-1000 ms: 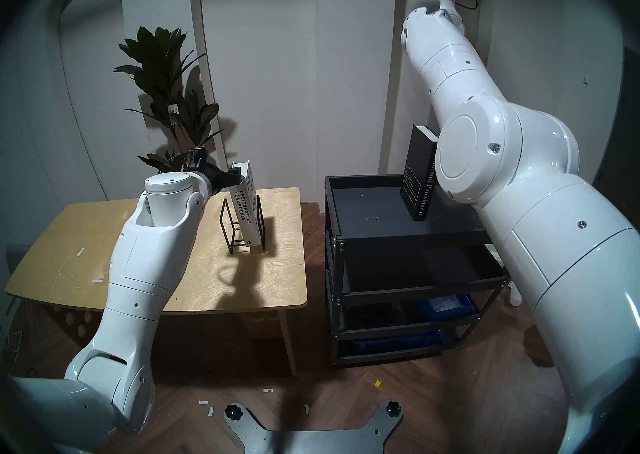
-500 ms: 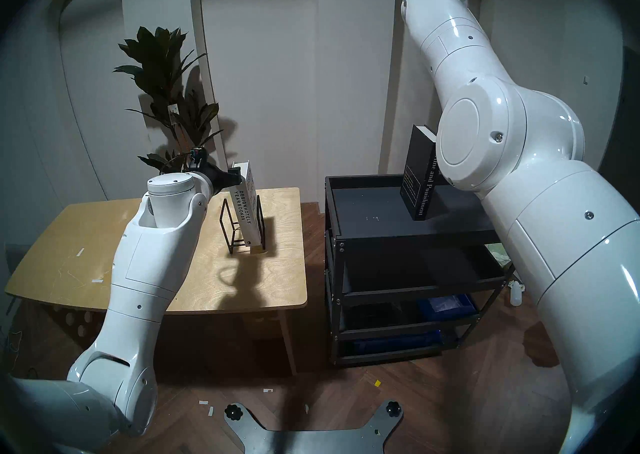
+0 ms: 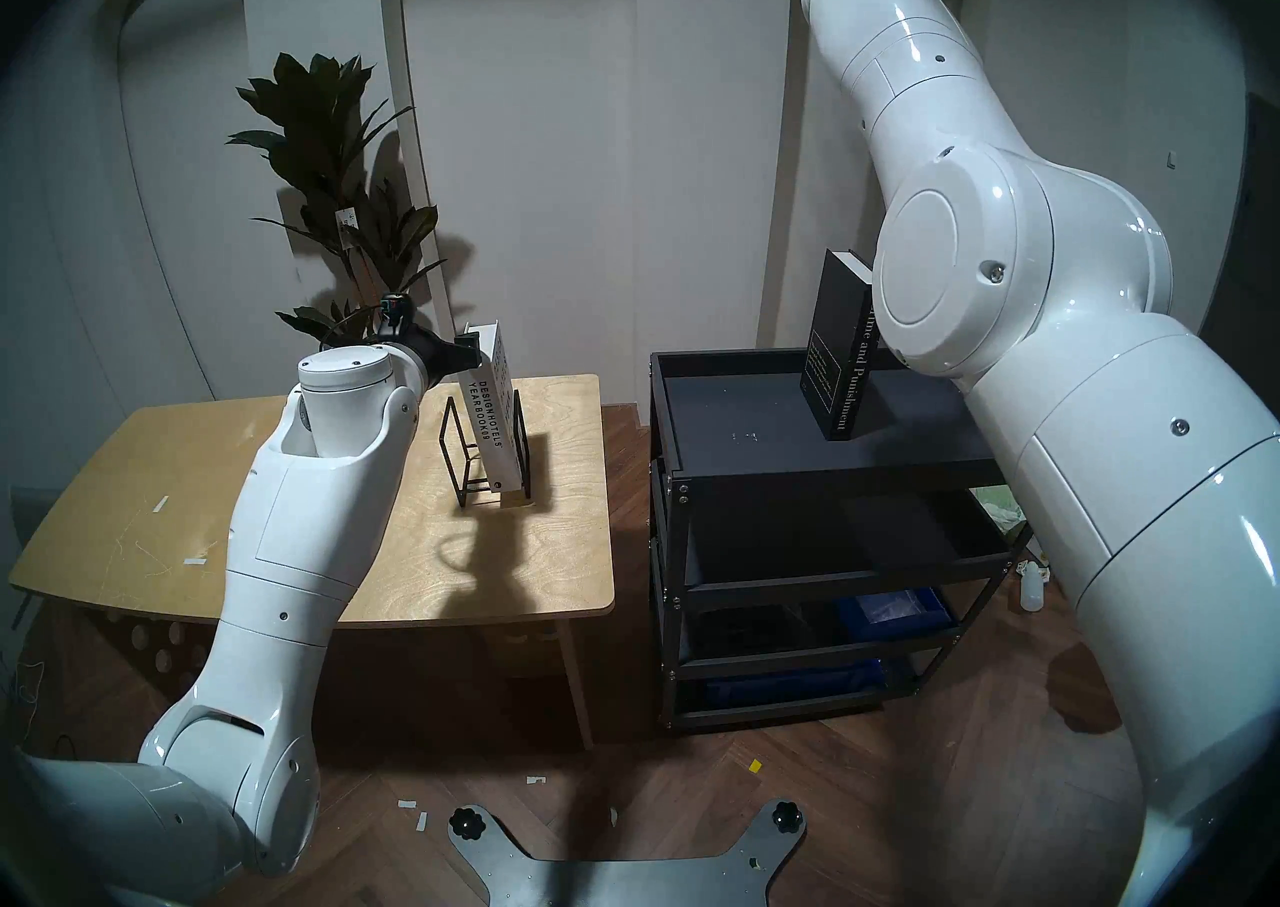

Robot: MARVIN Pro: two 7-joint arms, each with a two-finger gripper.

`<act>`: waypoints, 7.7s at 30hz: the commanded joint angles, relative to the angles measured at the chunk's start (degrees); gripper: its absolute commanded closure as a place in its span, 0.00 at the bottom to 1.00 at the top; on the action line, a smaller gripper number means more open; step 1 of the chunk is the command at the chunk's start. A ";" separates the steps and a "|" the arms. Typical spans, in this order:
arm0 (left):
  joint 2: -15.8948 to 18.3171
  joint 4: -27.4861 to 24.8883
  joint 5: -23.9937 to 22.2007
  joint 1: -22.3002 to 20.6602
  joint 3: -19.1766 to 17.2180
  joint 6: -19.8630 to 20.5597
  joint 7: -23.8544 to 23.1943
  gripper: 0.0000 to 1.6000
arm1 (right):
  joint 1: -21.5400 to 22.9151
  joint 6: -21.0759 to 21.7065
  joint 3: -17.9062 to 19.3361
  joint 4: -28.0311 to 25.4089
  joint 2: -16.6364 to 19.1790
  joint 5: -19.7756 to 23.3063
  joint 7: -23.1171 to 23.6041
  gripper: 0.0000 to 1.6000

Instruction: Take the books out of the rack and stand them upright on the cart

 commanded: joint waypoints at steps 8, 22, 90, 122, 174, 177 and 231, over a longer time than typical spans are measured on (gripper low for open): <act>-0.57 -1.26 0.58 -0.66 0.06 -0.73 1.30 0.00 | -1.88 3.80 -0.75 0.32 0.89 -1.67 -3.32 0.00; -1.17 -1.17 0.96 -0.27 0.04 -0.72 2.89 0.00 | -4.39 7.99 -1.87 1.11 1.42 -3.39 -6.63 0.00; -7.49 -8.84 1.18 1.99 5.31 -1.30 8.88 0.00 | -12.31 33.97 -8.02 10.15 -0.92 -10.44 -22.58 0.00; -7.84 -9.53 2.05 5.32 6.85 -1.37 13.69 0.00 | -11.26 46.03 -10.24 12.40 -4.81 -12.60 -29.47 0.00; -10.21 -9.36 1.97 9.41 6.19 -1.63 20.41 0.00 | -6.31 66.01 -12.14 13.44 -10.44 -14.38 -41.21 0.00; -10.55 -9.35 1.97 9.52 6.73 -1.66 20.64 0.00 | -6.07 67.19 -12.12 13.57 -10.61 -14.40 -41.92 0.00; -12.01 -5.55 2.20 7.57 5.86 -3.42 25.37 0.00 | -0.99 84.83 -9.19 14.62 -15.23 -13.72 -51.51 0.00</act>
